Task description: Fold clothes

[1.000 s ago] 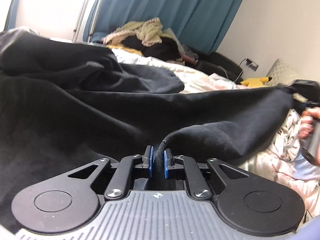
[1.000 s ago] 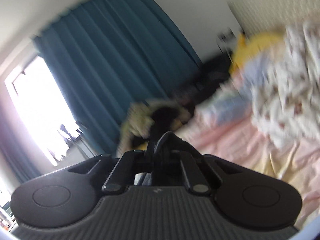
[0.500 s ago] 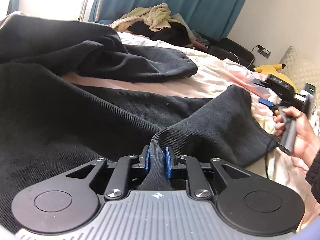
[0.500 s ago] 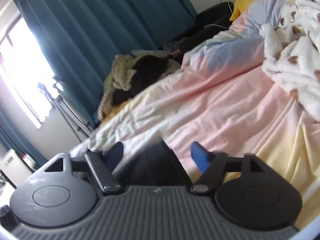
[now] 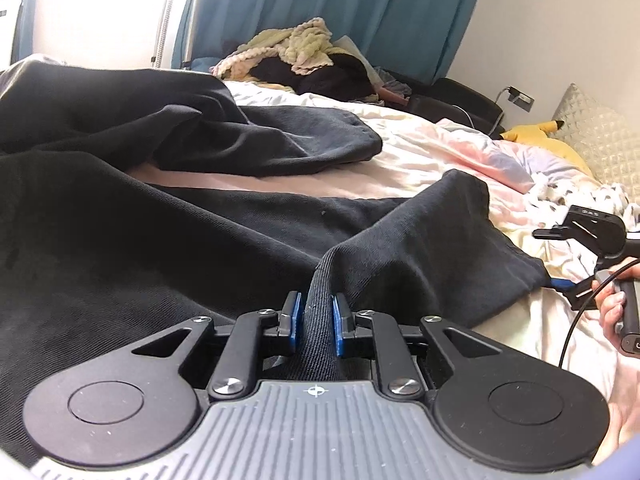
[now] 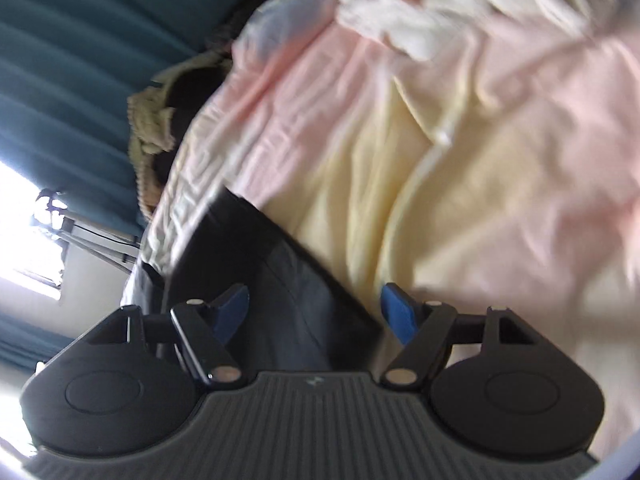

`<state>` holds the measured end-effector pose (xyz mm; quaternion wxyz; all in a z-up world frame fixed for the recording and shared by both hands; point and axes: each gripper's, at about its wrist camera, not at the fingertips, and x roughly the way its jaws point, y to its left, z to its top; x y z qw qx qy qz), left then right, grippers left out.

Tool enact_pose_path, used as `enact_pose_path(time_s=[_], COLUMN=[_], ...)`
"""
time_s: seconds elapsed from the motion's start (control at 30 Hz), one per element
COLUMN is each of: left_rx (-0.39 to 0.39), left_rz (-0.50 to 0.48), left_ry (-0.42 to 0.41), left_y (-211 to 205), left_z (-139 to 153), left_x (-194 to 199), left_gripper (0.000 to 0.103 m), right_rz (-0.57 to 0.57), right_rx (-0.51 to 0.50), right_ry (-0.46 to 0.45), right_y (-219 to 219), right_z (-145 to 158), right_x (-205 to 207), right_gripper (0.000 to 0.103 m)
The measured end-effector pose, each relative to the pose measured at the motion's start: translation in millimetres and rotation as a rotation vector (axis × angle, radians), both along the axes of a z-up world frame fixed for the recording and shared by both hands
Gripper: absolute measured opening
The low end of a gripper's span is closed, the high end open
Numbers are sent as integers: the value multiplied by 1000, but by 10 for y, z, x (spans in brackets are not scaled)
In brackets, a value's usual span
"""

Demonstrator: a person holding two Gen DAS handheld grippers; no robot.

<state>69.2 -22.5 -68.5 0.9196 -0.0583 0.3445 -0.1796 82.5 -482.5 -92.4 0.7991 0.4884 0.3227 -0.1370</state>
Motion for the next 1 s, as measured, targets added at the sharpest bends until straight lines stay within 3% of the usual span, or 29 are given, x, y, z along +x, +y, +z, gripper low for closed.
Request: enact_pose_path(time_s=[0.07, 0.17, 0.27, 0.4, 0.53, 0.57, 0.6, 0.63, 0.7, 0.83, 0.93, 1.0], left_rx=[6, 13, 34, 30, 37, 38, 35, 27, 3, 0, 29, 69], left_rz=[-43, -81, -82, -79, -84, -86, -85, -80, -71, -88, -128, -151], left_ry=[15, 27, 22, 31, 30, 31, 33, 39, 46, -6, -65, -94], left_y=[-33, -76, -102, -103, -120, -122, -120, -114, -100, -138, -219, -294], left_z=[-4, -26, -41, -53, -69, -73, -74, -70, -59, -15, -5, -9], left_x=[-24, -57, -64, -44, -38, -37, -35, -35, -32, -84, -162, -202], left_gripper=[19, 19, 19, 19, 19, 23, 30, 35, 62, 75, 81, 82], right_rz=[33, 81, 138, 141, 91, 79, 66, 43, -5, -116, -178, -193], right_rx=[-23, -39, -85, -174, -137, -128, -119, -140, -159, -159, -191, -158], right_ry=[-10, -84, -157, -56, -12, -1, 10, -28, -111, -275, -341, -317], right_y=[103, 260, 449, 601, 527, 509, 491, 507, 539, 465, 216, 77], right_z=[22, 137, 277, 197, -39, -98, -156, -101, 55, 455, 705, 735], right_x=[14, 30, 12, 12, 110, 134, 158, 128, 46, -168, -326, -369], right_gripper=[68, 47, 47, 51, 50, 41, 18, 9, 6, 5, 4, 4])
